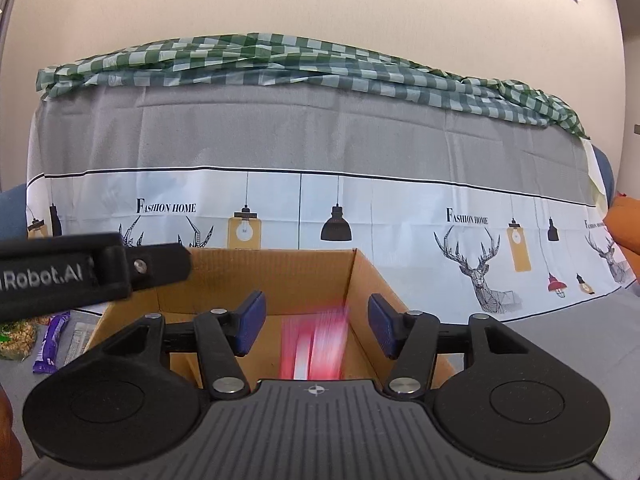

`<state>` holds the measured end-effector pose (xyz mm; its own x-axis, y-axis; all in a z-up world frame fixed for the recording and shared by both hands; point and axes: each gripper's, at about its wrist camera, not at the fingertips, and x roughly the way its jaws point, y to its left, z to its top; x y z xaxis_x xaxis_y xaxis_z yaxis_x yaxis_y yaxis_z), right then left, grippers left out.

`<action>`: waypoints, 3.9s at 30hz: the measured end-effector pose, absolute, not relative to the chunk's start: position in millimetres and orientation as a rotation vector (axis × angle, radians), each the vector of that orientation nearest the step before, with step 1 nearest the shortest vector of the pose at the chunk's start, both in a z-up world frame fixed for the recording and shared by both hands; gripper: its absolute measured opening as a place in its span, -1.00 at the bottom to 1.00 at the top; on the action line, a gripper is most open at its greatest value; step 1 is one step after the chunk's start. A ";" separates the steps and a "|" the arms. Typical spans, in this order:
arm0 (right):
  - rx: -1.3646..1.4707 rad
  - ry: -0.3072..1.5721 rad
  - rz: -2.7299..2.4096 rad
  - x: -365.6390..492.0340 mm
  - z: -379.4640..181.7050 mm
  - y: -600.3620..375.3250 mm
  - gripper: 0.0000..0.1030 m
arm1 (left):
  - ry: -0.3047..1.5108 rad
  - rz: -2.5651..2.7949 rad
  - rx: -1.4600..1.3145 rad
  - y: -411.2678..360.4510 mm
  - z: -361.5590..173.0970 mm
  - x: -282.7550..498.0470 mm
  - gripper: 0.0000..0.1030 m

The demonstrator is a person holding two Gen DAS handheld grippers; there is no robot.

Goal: Organize snacks
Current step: 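Open the right tool over the box while the left tool releases the biscuit pack, then move both open tools back to the remaining snacks beside the box, then grasp the silver stick pack with the right tool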

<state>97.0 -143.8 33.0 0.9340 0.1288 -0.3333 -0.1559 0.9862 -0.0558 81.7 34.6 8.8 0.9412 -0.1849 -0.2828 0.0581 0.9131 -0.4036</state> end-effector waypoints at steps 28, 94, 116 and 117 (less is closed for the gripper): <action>-0.031 0.299 0.240 80.4 42.6 -82.4 0.20 | 0.290 0.039 -0.471 117.3 15.2 66.1 0.24; -0.176 0.468 0.490 68.4 -31.4 80.8 -0.32 | 0.616 0.495 -0.629 267.7 -54.1 50.1 -0.20; -0.208 0.645 0.482 112.5 -87.6 94.9 0.04 | 0.642 0.488 -0.616 267.0 -58.6 53.6 -0.20; -0.210 0.649 0.494 112.8 -88.2 95.4 0.01 | 0.641 0.488 -0.617 266.9 -58.6 53.4 -0.20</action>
